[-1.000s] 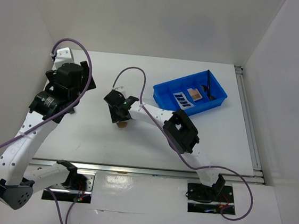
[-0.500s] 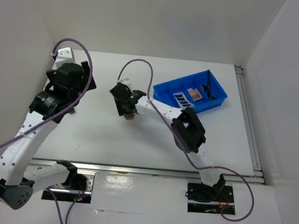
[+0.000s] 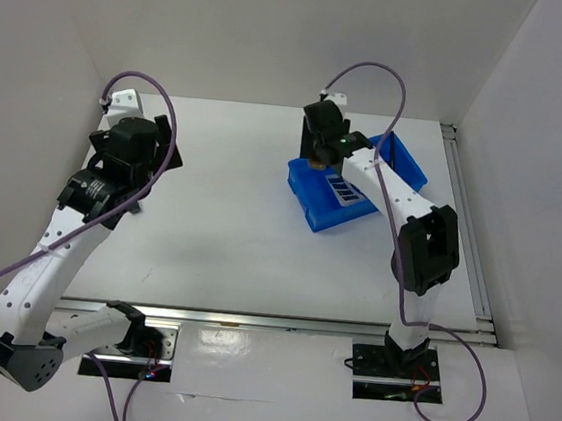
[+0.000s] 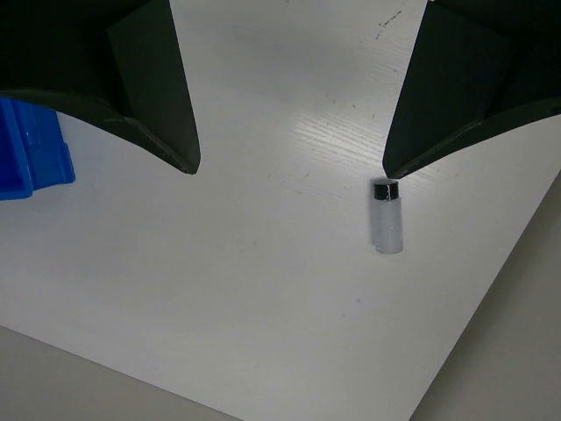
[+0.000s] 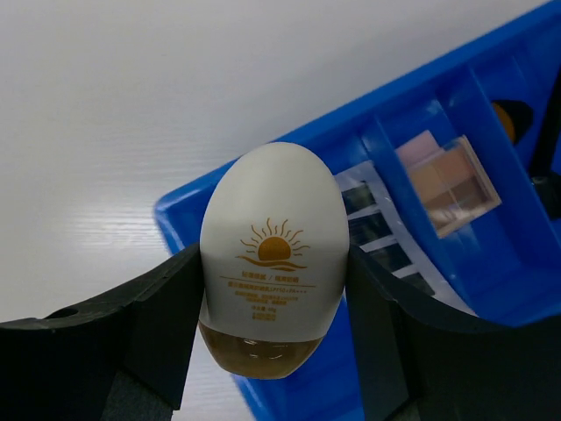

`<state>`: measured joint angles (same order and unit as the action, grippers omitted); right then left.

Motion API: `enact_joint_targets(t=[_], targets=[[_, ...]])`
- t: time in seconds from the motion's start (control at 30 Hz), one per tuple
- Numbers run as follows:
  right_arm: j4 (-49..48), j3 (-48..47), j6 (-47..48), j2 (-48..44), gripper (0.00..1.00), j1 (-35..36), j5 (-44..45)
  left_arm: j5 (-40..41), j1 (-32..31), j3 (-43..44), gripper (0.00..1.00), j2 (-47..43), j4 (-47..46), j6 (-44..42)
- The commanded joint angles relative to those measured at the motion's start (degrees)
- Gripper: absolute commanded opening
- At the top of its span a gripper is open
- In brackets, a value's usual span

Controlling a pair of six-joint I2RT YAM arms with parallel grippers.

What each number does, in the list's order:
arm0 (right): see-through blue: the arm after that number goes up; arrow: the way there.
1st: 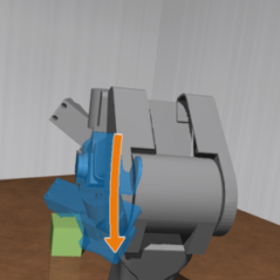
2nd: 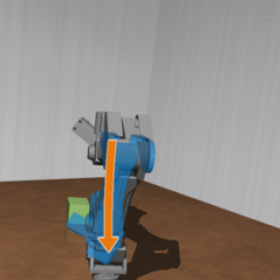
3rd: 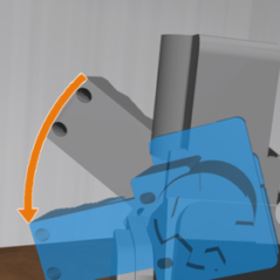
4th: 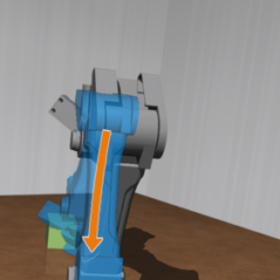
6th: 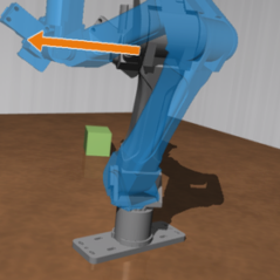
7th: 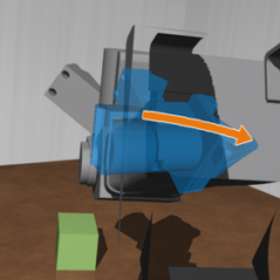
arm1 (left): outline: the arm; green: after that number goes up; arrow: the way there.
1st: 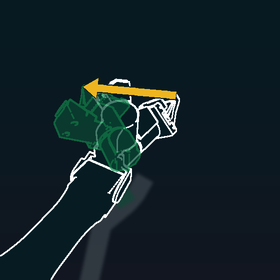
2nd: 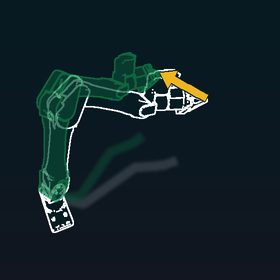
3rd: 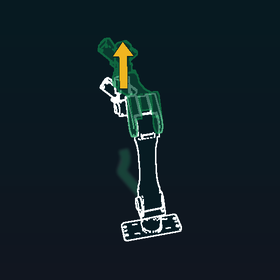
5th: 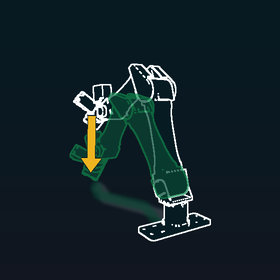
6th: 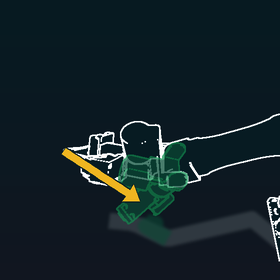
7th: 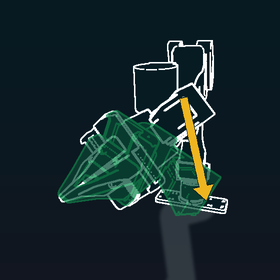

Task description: Organize the makeup

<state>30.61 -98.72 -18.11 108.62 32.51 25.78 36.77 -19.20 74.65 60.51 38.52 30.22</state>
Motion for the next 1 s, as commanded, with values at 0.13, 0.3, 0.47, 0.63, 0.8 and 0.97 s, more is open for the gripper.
enact_joint_targets(t=[0.13, 0.3, 0.47, 0.63, 0.8, 0.97], targets=[[-2.22, 4.15, 0.44, 0.19, 0.29, -3.24, -1.87, -0.12, 0.13, 0.14, 1.0, 3.2, -0.04, 0.37], [-3.54, 6.78, -0.08, 1.33, 0.31, -3.24, -4.07, -0.12, 0.13, 2.6, 1.0, 8.12, 3.75, 1.42], [-2.49, 6.78, -0.08, 4.66, 0.47, -3.24, -5.3, -1.44, 0.65, 6.02, 1.0, 14.97, 6.74, 2.65], [-2.49, 6.26, -0.08, 5.9, 0.67, -3.24, -7.14, -4.95, 0.66, 9.63, 1.0, 21.22, 9.99, 3.97], [-2.49, 4.67, 0.96, 5.29, 0.77, -3.24, -7.15, -5.49, 2.76, 12.35, 1.0, 28.15, 10.52, 5.9], [-2.49, 2.75, 2.19, 3.35, 0.8, -3.24, -7.76, -8.91, 7.15, 14.91, 1.0, 32.91, 11.66, 7.22]])
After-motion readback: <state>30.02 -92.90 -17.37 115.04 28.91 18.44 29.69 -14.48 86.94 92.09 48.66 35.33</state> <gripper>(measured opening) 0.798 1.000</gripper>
